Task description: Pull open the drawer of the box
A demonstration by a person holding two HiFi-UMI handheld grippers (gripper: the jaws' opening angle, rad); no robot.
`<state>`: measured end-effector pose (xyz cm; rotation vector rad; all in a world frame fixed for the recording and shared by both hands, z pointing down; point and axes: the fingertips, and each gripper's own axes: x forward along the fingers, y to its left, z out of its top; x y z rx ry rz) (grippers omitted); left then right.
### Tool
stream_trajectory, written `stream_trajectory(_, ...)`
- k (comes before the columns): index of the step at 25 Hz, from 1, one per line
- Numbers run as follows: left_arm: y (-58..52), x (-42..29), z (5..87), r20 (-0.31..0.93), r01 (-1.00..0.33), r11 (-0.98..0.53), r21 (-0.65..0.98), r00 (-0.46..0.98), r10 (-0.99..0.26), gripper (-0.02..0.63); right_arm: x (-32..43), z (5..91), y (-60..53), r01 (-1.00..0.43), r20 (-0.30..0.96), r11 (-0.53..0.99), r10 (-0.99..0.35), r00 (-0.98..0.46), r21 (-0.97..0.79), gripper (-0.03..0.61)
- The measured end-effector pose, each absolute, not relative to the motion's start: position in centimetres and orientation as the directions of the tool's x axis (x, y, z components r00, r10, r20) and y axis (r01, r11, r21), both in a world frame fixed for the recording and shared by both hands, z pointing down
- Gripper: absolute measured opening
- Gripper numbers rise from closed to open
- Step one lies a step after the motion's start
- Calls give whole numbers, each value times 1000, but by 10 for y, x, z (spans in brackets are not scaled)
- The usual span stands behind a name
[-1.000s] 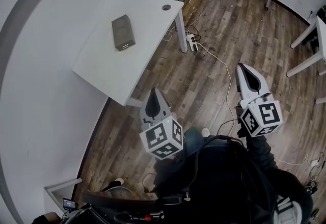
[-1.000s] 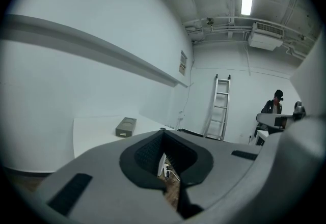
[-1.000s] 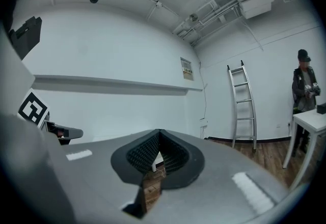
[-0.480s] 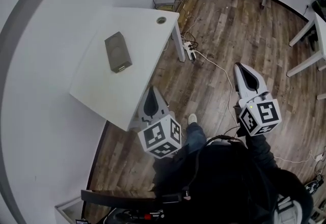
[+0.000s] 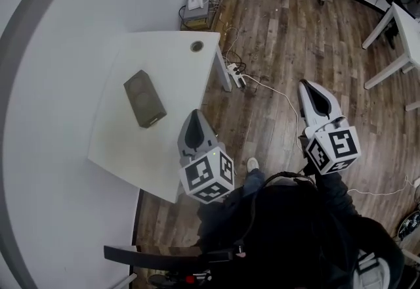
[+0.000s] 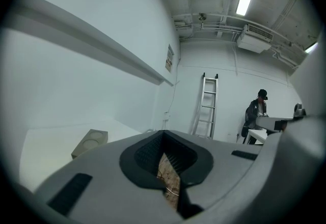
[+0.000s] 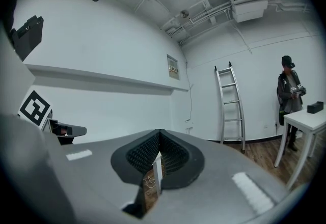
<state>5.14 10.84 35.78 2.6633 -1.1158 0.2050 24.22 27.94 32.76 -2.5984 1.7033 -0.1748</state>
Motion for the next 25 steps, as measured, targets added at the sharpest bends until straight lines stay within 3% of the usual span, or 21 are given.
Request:
stream_trajectory(11, 74, 108, 384, 274, -640, -741, 204, 764, -584, -3, 271, 342, 253, -876, 127, -478, -875, 467, -71, -8)
stream_trajectory(25, -12, 221, 372, 253, -706, -687, 175, 706, -661, -3, 400, 340, 154, -910, 107, -406, -912, 397, -85, -8)
